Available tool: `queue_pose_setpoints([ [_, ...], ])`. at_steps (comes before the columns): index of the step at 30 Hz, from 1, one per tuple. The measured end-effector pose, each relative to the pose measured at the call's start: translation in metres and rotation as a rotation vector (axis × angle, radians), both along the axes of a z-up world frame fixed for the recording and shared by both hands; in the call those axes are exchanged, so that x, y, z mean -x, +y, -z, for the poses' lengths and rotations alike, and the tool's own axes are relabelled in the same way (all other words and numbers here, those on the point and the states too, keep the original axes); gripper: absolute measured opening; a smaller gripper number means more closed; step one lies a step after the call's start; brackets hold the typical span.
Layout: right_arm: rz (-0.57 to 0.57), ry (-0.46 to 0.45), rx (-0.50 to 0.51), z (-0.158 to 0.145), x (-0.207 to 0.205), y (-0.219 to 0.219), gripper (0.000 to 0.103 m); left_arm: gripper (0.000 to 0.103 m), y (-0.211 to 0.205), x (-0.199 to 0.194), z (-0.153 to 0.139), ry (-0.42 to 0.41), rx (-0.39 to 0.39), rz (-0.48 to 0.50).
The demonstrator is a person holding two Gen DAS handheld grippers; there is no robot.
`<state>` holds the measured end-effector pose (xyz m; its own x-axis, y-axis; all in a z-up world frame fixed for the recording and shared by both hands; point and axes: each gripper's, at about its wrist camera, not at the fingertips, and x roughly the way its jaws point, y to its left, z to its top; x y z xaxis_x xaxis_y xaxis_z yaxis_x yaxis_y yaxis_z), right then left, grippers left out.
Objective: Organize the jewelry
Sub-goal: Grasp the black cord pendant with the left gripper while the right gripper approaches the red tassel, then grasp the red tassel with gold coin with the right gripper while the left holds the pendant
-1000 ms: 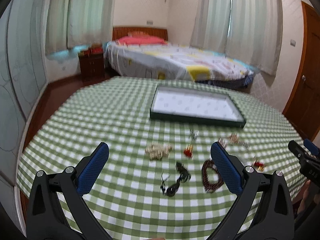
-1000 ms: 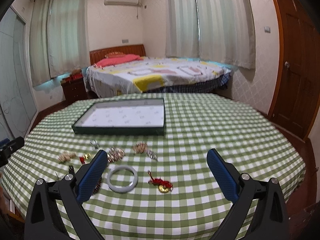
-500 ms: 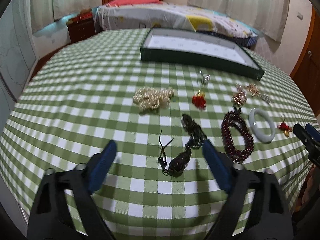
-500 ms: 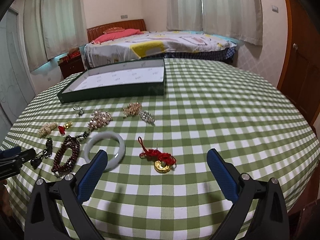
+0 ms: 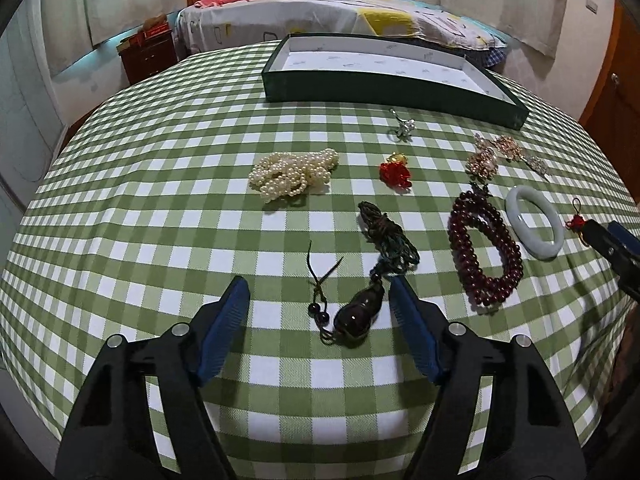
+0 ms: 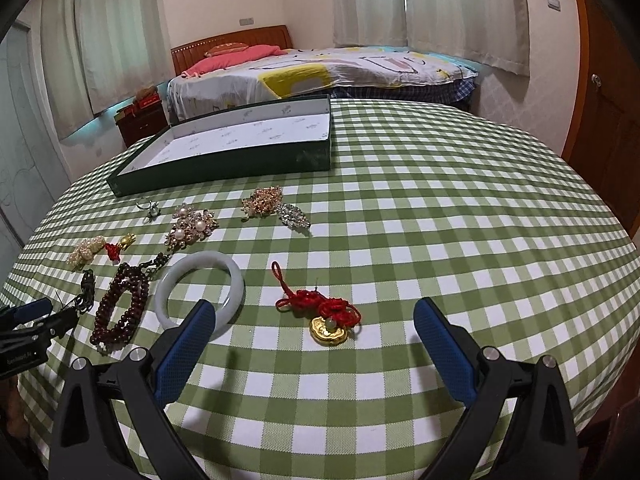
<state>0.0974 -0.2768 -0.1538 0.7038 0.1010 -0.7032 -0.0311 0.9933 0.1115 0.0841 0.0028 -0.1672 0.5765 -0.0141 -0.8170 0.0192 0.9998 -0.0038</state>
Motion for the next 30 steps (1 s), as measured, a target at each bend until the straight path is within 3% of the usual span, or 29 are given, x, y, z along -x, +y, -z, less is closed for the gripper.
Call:
queue_pose_setpoints([
  [2, 0.001, 0.001, -0.003, 0.0, 0.0, 0.0, 0.097, 0.065, -0.002, 0.001, -0.001, -0.004, 0.001, 0.01],
  [5, 0.001, 0.001, -0.003, 0.0, -0.001, 0.0, 0.097, 0.052, -0.003, 0.004, -0.002, -0.015, 0.001, 0.026],
  [12, -0.007, 0.002, -0.005, 0.0, 0.0, 0.001, 0.097, 0.015, -0.006, 0.004, -0.004, -0.032, 0.016, 0.069],
  [30, -0.007, 0.027, 0.002, 0.009, -0.012, -0.003, 0.093, 0.014, 0.01, -0.001, -0.019, -0.095, 0.05, 0.014],
])
